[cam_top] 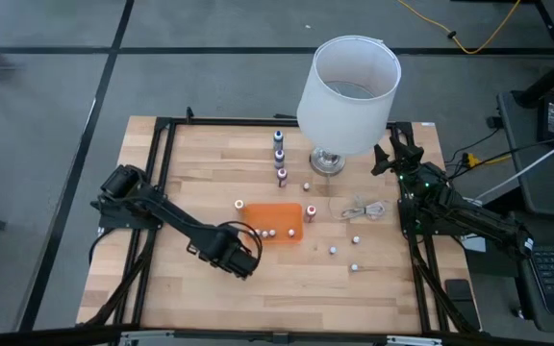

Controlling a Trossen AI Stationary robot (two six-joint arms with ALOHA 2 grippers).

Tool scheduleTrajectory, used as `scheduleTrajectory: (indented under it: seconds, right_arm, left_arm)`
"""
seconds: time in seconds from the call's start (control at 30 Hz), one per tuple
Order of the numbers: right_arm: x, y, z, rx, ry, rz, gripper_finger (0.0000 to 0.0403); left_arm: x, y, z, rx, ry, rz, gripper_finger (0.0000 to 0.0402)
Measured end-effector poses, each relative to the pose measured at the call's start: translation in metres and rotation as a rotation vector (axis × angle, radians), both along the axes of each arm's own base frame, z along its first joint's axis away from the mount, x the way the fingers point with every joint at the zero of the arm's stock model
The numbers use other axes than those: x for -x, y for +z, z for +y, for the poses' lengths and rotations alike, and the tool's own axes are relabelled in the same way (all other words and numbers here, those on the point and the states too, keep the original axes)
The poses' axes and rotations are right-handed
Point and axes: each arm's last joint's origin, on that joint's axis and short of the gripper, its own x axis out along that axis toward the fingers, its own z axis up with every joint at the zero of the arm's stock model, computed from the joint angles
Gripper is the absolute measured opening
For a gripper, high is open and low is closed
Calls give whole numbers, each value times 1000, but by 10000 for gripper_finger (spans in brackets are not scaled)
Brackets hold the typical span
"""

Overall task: Pick & Place food coloring
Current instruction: Put the small blue food coloring bottle into the orange bin

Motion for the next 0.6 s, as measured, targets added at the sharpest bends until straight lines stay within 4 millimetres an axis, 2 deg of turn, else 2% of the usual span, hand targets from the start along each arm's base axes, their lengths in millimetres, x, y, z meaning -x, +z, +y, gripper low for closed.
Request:
scheduleTrajectory:
  seconds: [0.27, 0.6]
  right_arm:
    - [0, 0, 0, 0, 0, 0, 323]
    - [0, 0, 0, 0, 0, 0, 323]
  left_arm:
    - [-9, -23, -7, 10, -49, 29, 173]
    - [-13, -32, -8, 24, -81, 37, 172]
